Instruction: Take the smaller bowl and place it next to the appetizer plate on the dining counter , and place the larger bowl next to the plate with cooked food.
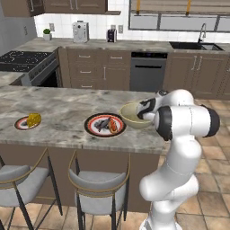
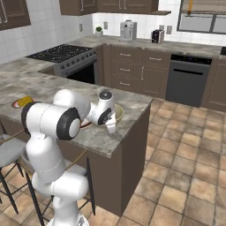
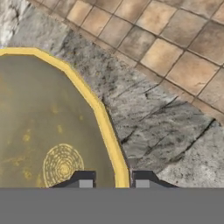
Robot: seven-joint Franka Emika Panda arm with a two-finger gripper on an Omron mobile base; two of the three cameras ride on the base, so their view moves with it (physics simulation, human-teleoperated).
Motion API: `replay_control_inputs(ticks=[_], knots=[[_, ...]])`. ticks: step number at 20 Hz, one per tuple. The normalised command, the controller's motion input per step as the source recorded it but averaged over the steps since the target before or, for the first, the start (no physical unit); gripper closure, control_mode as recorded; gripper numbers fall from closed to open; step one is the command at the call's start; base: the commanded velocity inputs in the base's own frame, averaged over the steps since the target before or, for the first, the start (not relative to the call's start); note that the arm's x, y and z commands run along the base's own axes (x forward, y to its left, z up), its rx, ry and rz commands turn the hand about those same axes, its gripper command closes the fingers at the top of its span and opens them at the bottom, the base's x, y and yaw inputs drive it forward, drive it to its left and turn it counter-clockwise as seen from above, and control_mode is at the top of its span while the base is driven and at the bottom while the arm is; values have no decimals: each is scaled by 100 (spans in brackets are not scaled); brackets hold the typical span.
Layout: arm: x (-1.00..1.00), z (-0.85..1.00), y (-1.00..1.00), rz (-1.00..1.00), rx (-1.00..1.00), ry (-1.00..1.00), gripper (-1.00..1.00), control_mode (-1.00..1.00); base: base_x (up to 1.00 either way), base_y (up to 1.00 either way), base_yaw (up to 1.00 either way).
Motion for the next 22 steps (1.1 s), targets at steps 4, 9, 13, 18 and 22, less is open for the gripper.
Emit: replay_control_inputs(ticks=[4, 9, 13, 18, 22], knots=[[-3, 62, -1, 0, 0, -1, -100, -100, 0, 0, 0], [-55, 52, -2, 4, 0, -10, -100, -100, 0, 0, 0], [-99, 76, 0, 15, -3, -36, -100, -100, 0, 0, 0], [-89, 90, 0, 14, -4, -23, -100, -100, 0, 0, 0], [-65, 95, 0, 7, -5, -5, -100, -100, 0, 0, 0]])
